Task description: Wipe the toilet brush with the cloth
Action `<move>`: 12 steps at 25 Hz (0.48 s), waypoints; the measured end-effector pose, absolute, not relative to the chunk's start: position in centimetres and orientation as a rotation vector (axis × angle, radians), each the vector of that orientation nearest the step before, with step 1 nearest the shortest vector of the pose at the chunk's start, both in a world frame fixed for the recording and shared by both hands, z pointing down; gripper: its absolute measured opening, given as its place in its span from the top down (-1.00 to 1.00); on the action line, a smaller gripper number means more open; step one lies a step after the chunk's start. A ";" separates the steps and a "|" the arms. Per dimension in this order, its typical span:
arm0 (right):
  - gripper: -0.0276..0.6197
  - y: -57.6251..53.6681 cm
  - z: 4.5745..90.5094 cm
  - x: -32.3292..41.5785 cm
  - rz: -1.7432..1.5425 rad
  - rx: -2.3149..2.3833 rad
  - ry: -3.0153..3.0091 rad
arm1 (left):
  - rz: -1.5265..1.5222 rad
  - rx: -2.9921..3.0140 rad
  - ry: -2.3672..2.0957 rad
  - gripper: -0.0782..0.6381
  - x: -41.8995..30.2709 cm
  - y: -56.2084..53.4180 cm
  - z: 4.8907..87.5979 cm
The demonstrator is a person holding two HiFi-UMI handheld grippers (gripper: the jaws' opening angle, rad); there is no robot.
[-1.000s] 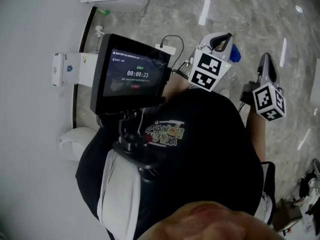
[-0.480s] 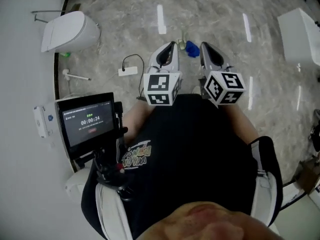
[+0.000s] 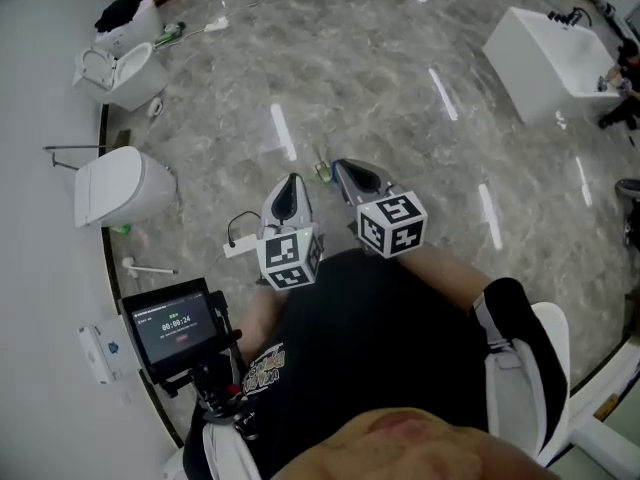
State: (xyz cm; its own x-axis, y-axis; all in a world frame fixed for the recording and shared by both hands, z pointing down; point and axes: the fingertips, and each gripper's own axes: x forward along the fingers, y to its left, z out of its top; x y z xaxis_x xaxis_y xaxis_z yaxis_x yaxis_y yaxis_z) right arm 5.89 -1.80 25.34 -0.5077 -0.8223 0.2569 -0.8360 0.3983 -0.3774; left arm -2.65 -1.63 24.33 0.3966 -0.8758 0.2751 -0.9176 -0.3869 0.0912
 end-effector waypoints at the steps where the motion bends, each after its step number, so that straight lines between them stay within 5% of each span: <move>1: 0.91 -1.8 25.2 6.0 0.731 1.549 -2.608 | 0.269 2.432 -1.587 0.77 -2.6 -1.6 24.3; 12: 0.91 -1.5 25.5 6.0 0.767 1.579 -2.612 | 0.292 2.467 -1.599 0.76 -2.9 -1.3 24.2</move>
